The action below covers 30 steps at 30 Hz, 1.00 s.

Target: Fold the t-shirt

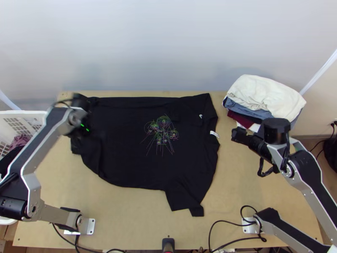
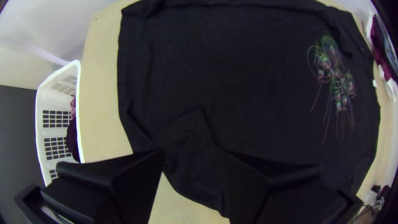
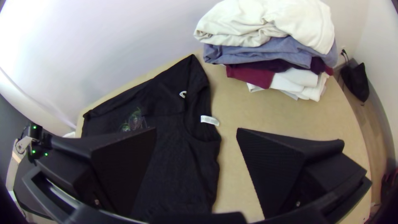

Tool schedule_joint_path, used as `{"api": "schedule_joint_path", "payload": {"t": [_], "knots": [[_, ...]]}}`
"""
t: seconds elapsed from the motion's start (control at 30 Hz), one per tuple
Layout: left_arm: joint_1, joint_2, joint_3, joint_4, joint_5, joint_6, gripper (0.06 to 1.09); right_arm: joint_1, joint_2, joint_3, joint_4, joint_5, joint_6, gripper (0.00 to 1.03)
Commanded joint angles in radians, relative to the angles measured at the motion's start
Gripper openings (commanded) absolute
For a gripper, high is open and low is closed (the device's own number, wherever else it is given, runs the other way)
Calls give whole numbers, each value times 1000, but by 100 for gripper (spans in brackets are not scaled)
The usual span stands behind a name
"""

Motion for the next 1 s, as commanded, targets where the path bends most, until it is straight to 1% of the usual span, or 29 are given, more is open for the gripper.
{"api": "schedule_joint_path", "payload": {"t": [0.0,0.27,0.6,0.77,0.87,0.9,0.97], "knots": [[-37,2,-61,29,-43,-18,64,-6,-31,-35,-3,-9,29,87],[-74,87,-94,121,-101,-52,64,-9,-54,-86,-13,-10,32,87],[-88,199,-65,156,-104,-66,64,-9,-74,-116,1,-10,32,87],[-77,242,-59,176,-121,-66,63,-9,-81,-139,13,-10,32,87],[-65,257,-59,225,-131,-63,44,-11,-86,-145,17,-10,32,87],[-59,263,-58,236,-131,-60,43,-11,-86,-147,20,-10,31,87],[-51,280,-48,237,-132,-51,43,-12,-89,-153,23,-10,29,87]]}}
